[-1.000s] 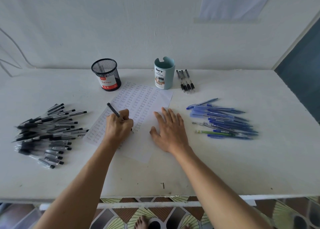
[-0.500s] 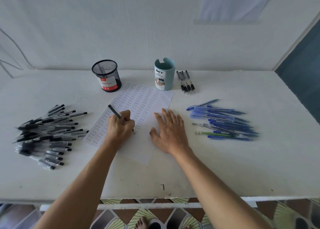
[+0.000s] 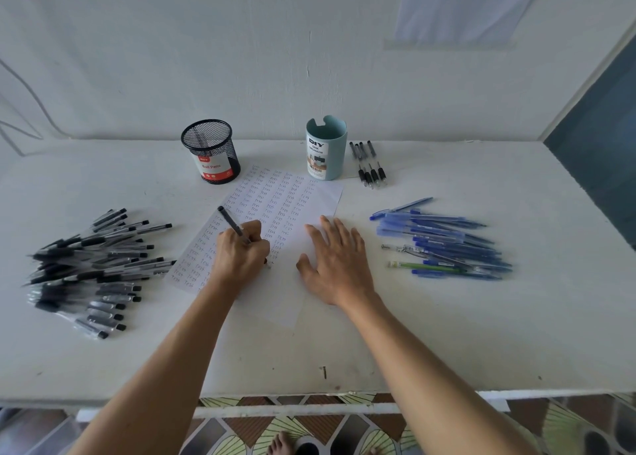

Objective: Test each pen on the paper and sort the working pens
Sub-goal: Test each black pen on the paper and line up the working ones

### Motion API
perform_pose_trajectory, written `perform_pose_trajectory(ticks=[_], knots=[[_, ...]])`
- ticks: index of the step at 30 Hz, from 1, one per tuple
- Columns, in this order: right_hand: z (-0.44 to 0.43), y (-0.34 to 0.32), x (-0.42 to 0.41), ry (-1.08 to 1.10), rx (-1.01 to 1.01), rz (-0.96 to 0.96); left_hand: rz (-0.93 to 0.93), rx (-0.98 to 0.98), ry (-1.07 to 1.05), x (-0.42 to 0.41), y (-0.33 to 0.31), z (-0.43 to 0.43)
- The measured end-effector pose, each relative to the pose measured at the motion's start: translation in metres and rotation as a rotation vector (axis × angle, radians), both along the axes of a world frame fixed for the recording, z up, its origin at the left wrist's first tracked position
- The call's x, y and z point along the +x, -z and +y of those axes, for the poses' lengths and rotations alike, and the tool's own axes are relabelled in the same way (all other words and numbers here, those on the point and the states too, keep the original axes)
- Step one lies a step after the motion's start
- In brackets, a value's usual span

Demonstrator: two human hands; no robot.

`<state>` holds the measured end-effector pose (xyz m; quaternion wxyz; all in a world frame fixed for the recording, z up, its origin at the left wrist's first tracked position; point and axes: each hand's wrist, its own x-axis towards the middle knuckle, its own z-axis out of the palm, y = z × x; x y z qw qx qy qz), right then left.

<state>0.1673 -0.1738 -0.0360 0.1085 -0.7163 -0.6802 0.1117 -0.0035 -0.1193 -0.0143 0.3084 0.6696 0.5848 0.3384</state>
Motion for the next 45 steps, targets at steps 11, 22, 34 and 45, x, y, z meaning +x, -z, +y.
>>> perform_pose_trajectory(ticks=[11,22,34,45], knots=[[0.000,-0.001,0.001,0.015,0.005,-0.004,-0.500,-0.151,-0.049,-0.012,-0.004,0.006],[0.001,-0.008,0.000,0.053,-0.023,0.070,-0.386,-0.081,0.155,-0.019,-0.002,0.010],[0.005,-0.014,0.011,0.051,-0.016,0.194,-0.199,-0.148,0.182,-0.012,-0.006,0.006],[0.011,-0.024,0.035,-0.062,-0.034,0.169,0.377,-0.127,0.175,0.048,-0.012,0.036]])
